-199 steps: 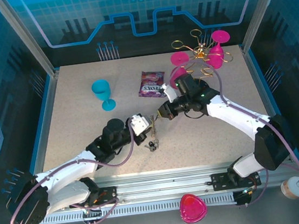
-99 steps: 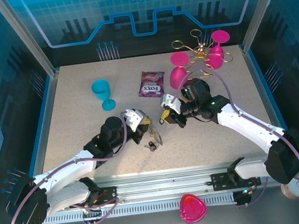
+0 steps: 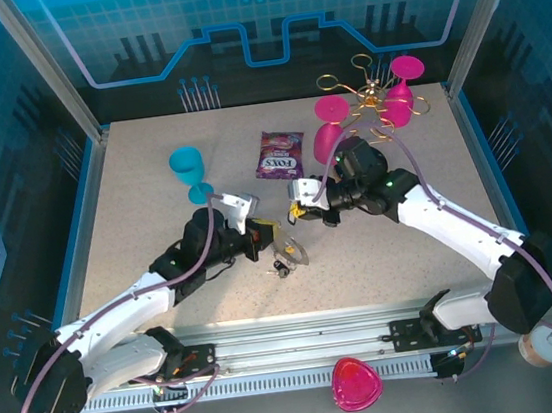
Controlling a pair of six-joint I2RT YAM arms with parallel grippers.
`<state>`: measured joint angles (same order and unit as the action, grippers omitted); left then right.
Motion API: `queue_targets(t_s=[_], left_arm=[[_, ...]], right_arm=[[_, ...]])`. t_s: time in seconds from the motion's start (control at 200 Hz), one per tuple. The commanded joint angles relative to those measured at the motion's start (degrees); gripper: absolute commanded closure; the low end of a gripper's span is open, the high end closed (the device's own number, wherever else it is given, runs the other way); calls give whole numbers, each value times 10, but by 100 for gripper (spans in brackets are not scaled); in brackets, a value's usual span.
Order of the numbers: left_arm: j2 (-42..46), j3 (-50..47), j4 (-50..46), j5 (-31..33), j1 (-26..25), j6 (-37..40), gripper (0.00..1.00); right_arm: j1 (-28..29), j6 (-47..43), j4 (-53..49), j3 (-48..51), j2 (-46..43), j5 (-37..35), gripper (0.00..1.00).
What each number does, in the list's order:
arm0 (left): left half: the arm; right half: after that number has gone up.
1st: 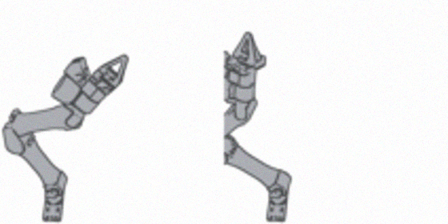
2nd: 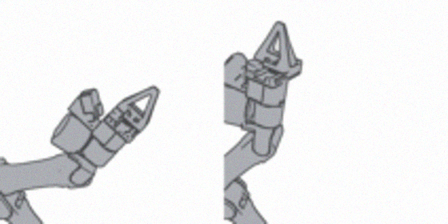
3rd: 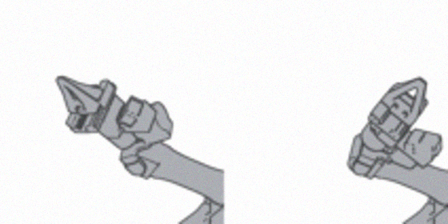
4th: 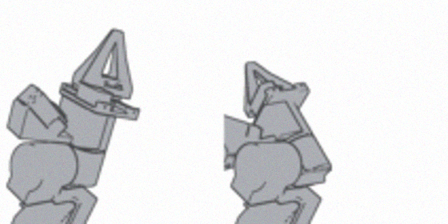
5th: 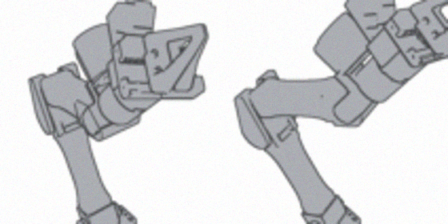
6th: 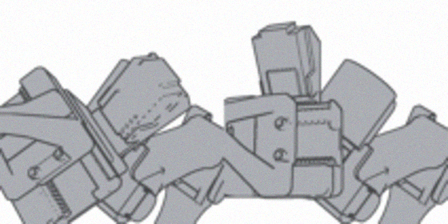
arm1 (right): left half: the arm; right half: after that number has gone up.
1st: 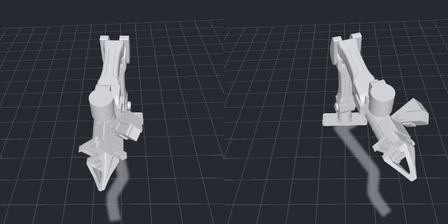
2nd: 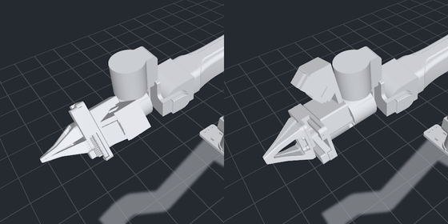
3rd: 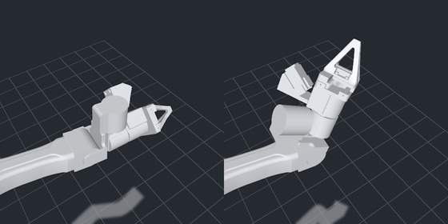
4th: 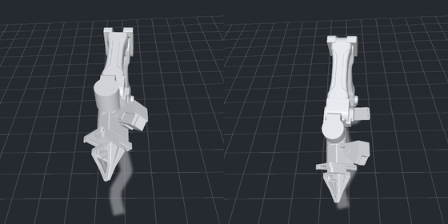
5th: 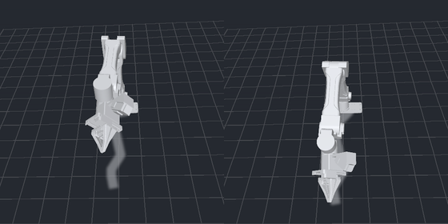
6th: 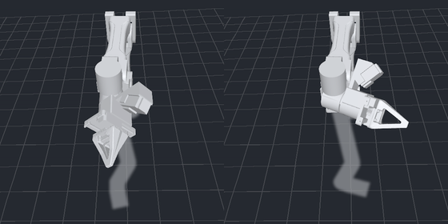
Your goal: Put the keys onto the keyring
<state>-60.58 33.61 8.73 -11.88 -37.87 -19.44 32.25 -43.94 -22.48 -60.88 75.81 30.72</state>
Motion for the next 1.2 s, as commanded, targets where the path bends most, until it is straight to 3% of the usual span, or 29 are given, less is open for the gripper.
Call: queue_targets(t_s=[0.0, 0.42, 1.196], left_arm=[[10, 20, 10, -41, 12, -63, 100], [-10, 37, 20, -121, 50, -132, 100], [-28, 55, -12, -138, 58, -159, 100]], right_arm=[[12, -37, -15, -23, 11, 29, 100], [31, -19, 6, -36, 42, 28, 100], [32, 19, 8, -51, 55, 3, 100]])
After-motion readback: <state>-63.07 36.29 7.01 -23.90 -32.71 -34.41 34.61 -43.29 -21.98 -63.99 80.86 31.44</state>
